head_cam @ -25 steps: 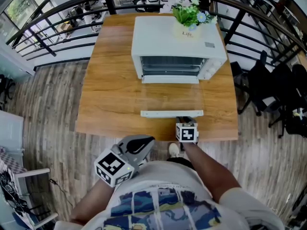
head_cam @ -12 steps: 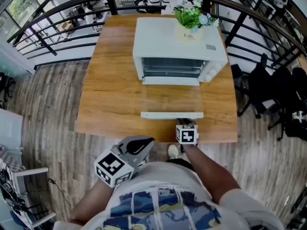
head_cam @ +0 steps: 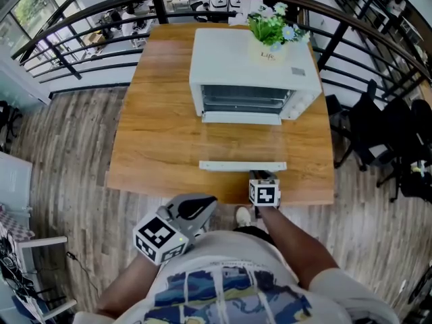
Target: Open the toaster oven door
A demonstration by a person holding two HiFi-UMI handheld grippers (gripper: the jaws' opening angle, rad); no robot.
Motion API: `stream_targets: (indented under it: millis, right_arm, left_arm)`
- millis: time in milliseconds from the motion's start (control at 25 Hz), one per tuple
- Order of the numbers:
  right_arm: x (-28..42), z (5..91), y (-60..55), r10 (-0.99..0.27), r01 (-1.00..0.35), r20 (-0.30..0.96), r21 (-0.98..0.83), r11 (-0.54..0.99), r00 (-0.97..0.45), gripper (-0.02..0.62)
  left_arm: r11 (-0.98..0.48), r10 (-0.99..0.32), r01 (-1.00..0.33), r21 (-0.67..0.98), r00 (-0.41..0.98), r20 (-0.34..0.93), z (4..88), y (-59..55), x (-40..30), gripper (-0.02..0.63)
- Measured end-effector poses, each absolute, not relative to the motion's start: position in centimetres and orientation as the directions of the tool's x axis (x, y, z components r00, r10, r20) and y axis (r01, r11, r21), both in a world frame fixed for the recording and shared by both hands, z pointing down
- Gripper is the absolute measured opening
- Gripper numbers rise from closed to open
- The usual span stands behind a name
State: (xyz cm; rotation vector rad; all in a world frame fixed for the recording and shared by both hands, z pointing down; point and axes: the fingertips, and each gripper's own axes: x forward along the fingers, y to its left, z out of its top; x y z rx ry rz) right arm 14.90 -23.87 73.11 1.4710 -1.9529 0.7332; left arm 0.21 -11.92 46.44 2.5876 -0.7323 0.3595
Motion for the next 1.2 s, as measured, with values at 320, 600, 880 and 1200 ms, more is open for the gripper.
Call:
stream_targets:
  millis: [320, 600, 880, 1200]
  right_arm:
    - [15.27, 73.15, -23.72, -0.643, -0.969, 0.736, -0.072, 0.237, -0.212, 0.087]
    - [14.89, 72.75, -24.27, -0.657, -0.967, 0.722, -0.071, 0.244, -0.218, 0.080]
    - [15.26, 72.91, -24.13, -0.655, -0.969, 0.727, -0.057, 0.242, -0.206, 0.074]
    - [15.01, 72.79, -24.08, -0.656, -0.965, 0.721, -0.071, 0.252, -0.224, 0.069]
  left_arm:
    - [-0.770, -0.437, -0.548, 0.326, 0.826, 0.355, 46.38, -11.84, 0.15, 0.003]
    - [-0.772, -0.442, -0.549, 0.320, 0.826, 0.351, 46.43, -12.15, 0.03, 0.002]
    - [-0.767, -0.441, -0.552, 0.328, 0.824, 0.356, 46.60, -12.07, 0.25, 0.003]
    - [-0.767, -0.443, -0.554, 0.325, 0.823, 0.356, 46.53, -12.15, 0.56, 0.003]
